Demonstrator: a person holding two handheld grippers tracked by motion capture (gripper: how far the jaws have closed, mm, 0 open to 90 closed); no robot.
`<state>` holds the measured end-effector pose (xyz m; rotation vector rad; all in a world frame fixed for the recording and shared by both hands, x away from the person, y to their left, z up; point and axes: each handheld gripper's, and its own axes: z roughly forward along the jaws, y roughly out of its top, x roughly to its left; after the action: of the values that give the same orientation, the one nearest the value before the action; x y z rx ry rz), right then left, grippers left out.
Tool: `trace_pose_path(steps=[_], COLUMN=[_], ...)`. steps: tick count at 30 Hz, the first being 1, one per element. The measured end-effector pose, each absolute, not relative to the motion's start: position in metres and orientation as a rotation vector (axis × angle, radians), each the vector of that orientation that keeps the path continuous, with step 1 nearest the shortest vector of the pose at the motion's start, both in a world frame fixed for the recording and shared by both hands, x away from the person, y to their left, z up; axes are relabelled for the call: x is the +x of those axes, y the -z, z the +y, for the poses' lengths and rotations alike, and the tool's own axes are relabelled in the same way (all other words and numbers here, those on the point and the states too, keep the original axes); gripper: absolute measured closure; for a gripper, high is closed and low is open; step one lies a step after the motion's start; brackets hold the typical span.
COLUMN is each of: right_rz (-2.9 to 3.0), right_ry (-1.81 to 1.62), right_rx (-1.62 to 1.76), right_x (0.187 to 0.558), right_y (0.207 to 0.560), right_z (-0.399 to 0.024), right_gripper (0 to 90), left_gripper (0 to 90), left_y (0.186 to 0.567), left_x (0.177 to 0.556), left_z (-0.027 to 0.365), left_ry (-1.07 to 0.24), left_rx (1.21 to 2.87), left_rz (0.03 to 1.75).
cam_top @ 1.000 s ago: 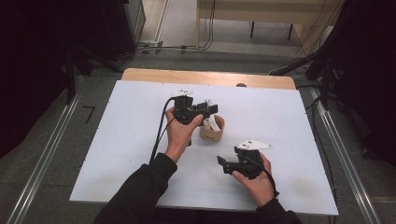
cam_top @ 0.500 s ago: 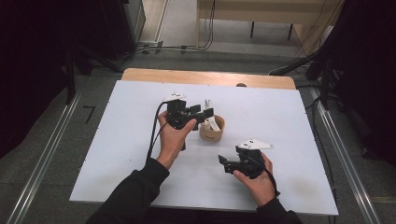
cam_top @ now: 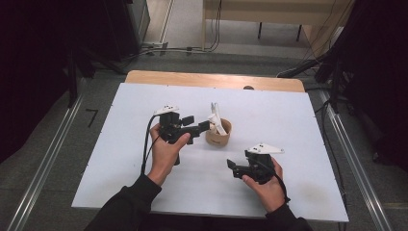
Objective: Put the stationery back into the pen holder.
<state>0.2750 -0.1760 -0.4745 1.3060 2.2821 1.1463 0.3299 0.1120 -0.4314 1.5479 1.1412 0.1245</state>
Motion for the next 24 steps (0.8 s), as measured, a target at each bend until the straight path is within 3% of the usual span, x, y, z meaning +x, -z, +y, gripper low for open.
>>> trace_pose_path(steps=[24], right_rz=[2.260], right_ry=[-1.149], right_rx=[1.318], right_x=[0.275], right_y=[0.472], right_z=[-0.182], right_gripper=[19.3], left_gripper=[15.4], left_y=[0.450], left_x=[0.309], left_z=[0.128], left_ry=[-0.106], left_rx=[1.558], left_rz=[1.158])
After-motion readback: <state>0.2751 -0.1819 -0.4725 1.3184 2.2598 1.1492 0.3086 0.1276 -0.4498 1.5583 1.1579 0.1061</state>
